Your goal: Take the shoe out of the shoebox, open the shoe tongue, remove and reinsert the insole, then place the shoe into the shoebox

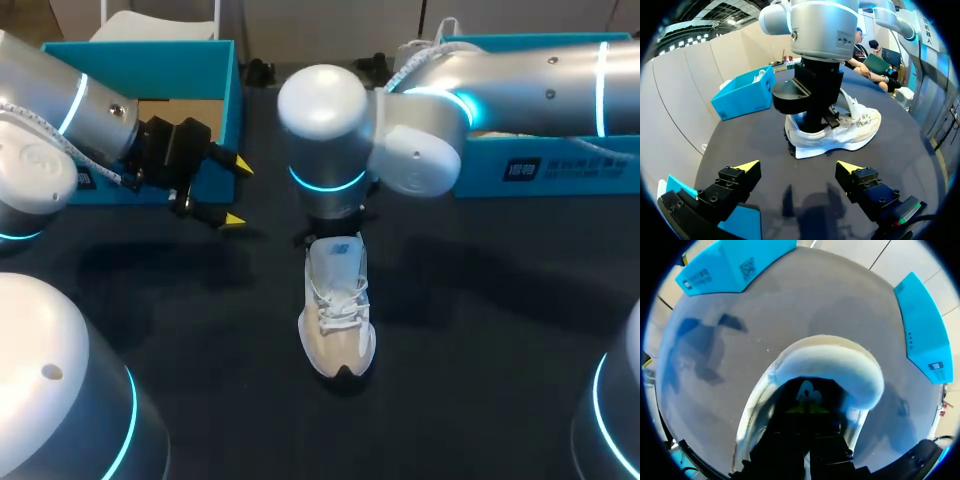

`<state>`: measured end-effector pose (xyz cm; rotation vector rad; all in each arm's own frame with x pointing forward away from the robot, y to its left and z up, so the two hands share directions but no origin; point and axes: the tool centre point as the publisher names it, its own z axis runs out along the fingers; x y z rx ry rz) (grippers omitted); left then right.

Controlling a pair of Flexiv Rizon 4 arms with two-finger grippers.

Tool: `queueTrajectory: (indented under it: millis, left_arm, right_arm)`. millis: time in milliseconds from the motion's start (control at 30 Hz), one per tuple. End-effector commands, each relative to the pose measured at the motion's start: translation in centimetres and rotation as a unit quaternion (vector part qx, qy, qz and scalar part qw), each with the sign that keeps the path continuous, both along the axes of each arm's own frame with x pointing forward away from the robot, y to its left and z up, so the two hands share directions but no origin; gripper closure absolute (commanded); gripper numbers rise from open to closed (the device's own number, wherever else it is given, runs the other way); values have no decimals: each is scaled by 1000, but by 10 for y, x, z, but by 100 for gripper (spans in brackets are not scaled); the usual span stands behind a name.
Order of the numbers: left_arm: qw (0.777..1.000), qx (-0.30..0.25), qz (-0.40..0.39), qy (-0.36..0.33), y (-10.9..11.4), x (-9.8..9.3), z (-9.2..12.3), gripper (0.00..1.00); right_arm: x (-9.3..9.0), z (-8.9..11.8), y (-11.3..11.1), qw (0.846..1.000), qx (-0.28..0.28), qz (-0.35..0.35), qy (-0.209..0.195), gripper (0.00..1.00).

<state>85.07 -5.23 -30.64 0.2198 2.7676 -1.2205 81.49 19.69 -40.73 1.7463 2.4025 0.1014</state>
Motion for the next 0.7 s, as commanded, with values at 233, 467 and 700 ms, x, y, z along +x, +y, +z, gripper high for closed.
queueTrajectory:
  millis: [233,467,700]
  left_arm:
    - [1000,0,-1,0,1,0,1,0]
    - [1000,0,-1,0,1,0,1,0]
    - [1000,0,-1,0,1,0,1,0]
  right_arm:
    - [3,-10,12,999,29,20,3,100]
    - [2,9,7,1000,-12,8,-11,100]
    - [4,30,0,998,-41,-5,-42,100]
